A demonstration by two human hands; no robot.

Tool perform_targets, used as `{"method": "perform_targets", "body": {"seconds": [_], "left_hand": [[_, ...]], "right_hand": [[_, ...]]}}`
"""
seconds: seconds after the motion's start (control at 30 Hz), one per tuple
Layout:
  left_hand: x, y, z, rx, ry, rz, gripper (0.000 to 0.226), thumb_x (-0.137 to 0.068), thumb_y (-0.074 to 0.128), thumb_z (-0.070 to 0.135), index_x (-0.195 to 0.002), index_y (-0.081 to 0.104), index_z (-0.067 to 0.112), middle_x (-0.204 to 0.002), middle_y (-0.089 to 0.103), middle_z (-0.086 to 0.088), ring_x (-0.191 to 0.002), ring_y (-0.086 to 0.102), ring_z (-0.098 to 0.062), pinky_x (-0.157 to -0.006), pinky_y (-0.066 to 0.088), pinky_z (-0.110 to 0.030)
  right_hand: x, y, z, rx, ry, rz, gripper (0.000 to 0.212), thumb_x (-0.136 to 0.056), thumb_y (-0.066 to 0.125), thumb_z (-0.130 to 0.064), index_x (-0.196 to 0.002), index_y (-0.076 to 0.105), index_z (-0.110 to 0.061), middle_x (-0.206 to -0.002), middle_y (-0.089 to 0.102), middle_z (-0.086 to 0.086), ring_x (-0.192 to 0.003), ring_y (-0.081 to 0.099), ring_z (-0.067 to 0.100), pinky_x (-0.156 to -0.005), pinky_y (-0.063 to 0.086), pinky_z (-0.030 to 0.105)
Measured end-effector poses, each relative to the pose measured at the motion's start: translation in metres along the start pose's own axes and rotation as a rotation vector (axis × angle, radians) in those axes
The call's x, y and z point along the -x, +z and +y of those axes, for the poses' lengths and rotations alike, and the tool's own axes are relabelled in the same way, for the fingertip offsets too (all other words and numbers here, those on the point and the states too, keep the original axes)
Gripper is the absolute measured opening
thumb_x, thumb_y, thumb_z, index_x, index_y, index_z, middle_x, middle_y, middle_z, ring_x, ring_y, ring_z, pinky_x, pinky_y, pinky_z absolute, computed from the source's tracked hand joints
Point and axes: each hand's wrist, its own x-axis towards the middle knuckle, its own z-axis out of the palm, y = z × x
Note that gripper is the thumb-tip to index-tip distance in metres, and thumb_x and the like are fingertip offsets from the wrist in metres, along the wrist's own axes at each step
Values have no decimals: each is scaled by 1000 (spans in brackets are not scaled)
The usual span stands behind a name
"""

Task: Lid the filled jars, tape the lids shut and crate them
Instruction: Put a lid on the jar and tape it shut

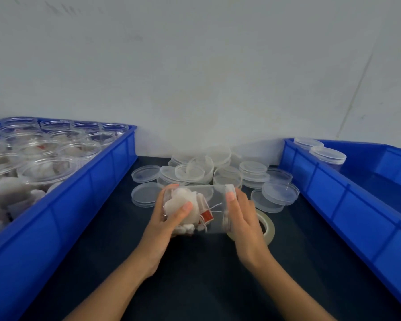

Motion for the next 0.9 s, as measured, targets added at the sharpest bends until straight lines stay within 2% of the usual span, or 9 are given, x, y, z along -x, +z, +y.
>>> {"method": "perform_targets", "body": {"seconds": [0.07, 0.13, 0.23, 0.4, 0.57, 0.63, 0.73, 0.83, 0.9], "left_hand": [[1, 0, 1, 36, -33, -72, 66, -73, 78, 48, -128, 49, 29, -115, 66, -10, -83, 69, -28, -71, 58, -35], [2, -1, 2, 70, -104, -141, 69, -73, 68, 51, -130, 49, 17, -94, 68, -15, -68, 63, -22, -66, 54, -31], [3, -2, 1, 76, -135, -146, 66, -76, 61, 51, -129, 51, 12, -86, 67, -13, -64, 61, -16, -61, 52, -28], [2, -1, -1, -28, 18, -43, 58, -68, 75, 42, -121, 53, 43, -115, 64, 2, -92, 69, -16, -66, 54, -27], [3, -3, 3, 82, -112, -147, 66, -73, 64, 57, -125, 56, 18, -79, 67, -8, -65, 61, -16, -61, 49, -27], [4, -3, 1, 71, -98, -133, 60, -76, 60, 54, -125, 56, 19, -78, 66, -8, -63, 59, -15, -60, 48, -27], [2, -2, -1, -6, 19, -57, 48, -72, 71, 49, -115, 55, 35, -102, 68, -4, -81, 68, -19, -63, 54, -30], [2, 0, -1, -39, 85, -27, 40, -62, 72, 56, -100, 58, 54, -103, 68, 10, -93, 70, -13, -66, 56, -25], [2, 0, -2, -11, 56, -32, 40, -60, 72, 57, -97, 59, 55, -103, 69, 10, -89, 70, -13, -64, 56, -25]], "right_hand": [[2, -2, -1, -26, -61, -33, 68, -84, 28, -80, -145, 26, -50, -149, 26, -32, -136, 18, -16, -113, 22, 21], [4, -7, -3, 2, -164, -67, 63, -86, 32, -71, -146, 23, -51, -144, 22, -43, -139, 13, -16, -108, 22, 9], [4, -6, -1, 103, -284, -42, 57, -93, 32, -57, -146, 31, -36, -145, 33, -25, -137, 26, -9, -106, 26, 6], [2, 2, 1, -110, -3, -20, 60, -89, 30, -68, -140, 37, -36, -144, 44, -3, -131, 44, 12, -110, 39, 44], [6, -1, 1, 18, -180, -88, 69, -83, 36, -71, -146, 20, -48, -147, 21, -37, -139, 21, -11, -112, 26, 23], [4, 0, 3, 26, -163, -73, 64, -87, 37, -66, -145, 26, -42, -145, 30, -27, -135, 29, -7, -112, 30, 25], [2, 5, 1, -25, -126, -52, 56, -91, 32, -57, -135, 41, -24, -128, 51, -7, -123, 47, 9, -105, 38, 31], [0, 7, 2, -67, -88, 1, 50, -89, 29, -59, -123, 47, -28, -112, 56, -13, -111, 52, 4, -92, 39, 13], [0, 4, 5, -58, -52, -1, 66, -84, 29, -70, -132, 43, -26, -124, 52, -13, -121, 47, 7, -104, 38, 21]]}}
